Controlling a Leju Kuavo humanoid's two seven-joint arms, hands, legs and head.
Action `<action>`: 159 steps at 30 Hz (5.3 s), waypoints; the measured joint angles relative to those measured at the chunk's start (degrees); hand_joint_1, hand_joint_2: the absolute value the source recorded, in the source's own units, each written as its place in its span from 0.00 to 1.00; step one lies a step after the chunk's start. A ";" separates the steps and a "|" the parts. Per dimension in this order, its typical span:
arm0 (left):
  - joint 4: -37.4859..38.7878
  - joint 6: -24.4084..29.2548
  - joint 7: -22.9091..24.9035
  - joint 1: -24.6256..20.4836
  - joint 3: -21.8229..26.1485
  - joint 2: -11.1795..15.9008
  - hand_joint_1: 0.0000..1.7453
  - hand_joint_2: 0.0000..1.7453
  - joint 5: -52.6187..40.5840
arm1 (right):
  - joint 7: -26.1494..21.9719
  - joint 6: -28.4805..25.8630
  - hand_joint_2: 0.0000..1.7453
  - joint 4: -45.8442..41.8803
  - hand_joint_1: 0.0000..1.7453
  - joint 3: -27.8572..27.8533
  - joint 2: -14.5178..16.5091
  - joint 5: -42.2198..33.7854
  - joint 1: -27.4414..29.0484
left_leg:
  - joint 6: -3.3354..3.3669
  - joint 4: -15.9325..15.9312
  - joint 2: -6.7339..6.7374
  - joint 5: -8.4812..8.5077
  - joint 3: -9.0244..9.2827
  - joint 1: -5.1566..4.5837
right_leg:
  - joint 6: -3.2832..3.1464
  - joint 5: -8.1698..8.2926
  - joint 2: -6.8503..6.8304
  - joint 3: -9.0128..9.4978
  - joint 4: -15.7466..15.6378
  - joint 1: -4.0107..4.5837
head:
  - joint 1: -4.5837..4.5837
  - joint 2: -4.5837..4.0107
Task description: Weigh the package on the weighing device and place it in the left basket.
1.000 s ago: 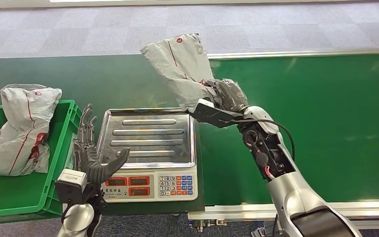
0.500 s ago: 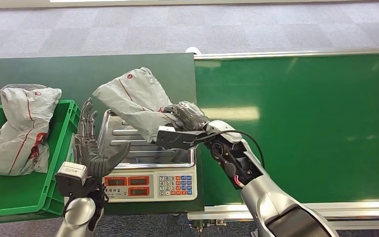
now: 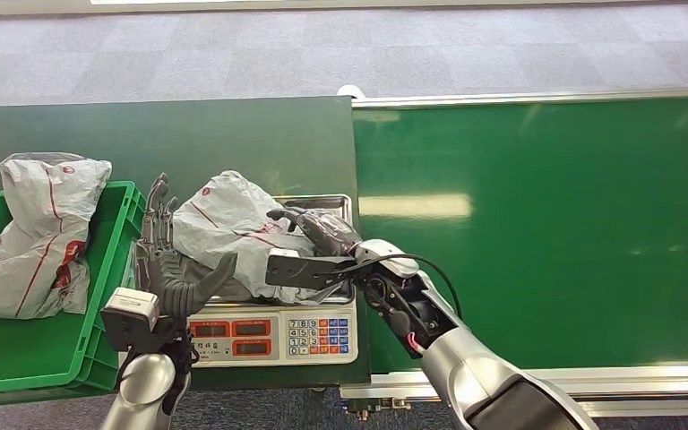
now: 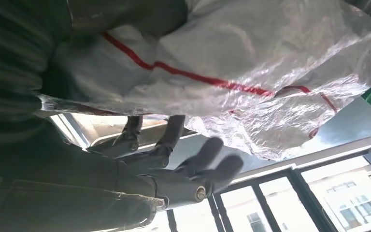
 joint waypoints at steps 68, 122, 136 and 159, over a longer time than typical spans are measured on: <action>33.12 -11.35 28.51 -18.09 -9.88 -5.89 0.00 1.00 -34.56 | -11.58 10.67 1.00 -56.53 0.00 -15.55 -8.72 -29.56 43.35 | -0.08 0.00 -0.04 0.00 -0.01 -0.01 | -0.07 0.05 -0.07 0.03 -0.04 -0.02 | -0.01 0.00; -13.64 9.79 7.33 -9.48 -10.95 3.53 1.00 1.00 -33.48 | -12.18 9.45 1.00 -55.27 0.00 -15.96 -7.70 -29.45 45.71 | -0.10 -0.02 -0.05 -0.02 0.15 -0.01 | -0.09 0.01 -0.08 0.20 -0.05 -0.01 | -0.01 0.00; -15.90 18.93 8.32 -8.73 -8.17 3.72 1.00 1.00 -49.06 | -12.09 8.39 1.00 -55.64 0.00 -15.96 -7.68 -29.41 46.24 | -0.09 -0.03 -0.05 -0.03 0.13 -0.01 | -0.09 0.01 -0.08 0.19 -0.05 -0.01 | 0.00 0.00; 18.26 14.47 30.62 -14.80 32.86 11.44 0.94 1.00 -51.13 | -10.51 7.63 1.00 -54.47 0.00 -16.10 -8.35 -31.35 44.99 | -0.20 -0.05 0.24 0.02 0.16 0.09 | -0.21 0.05 0.15 0.15 -0.04 0.09 | 0.02 0.00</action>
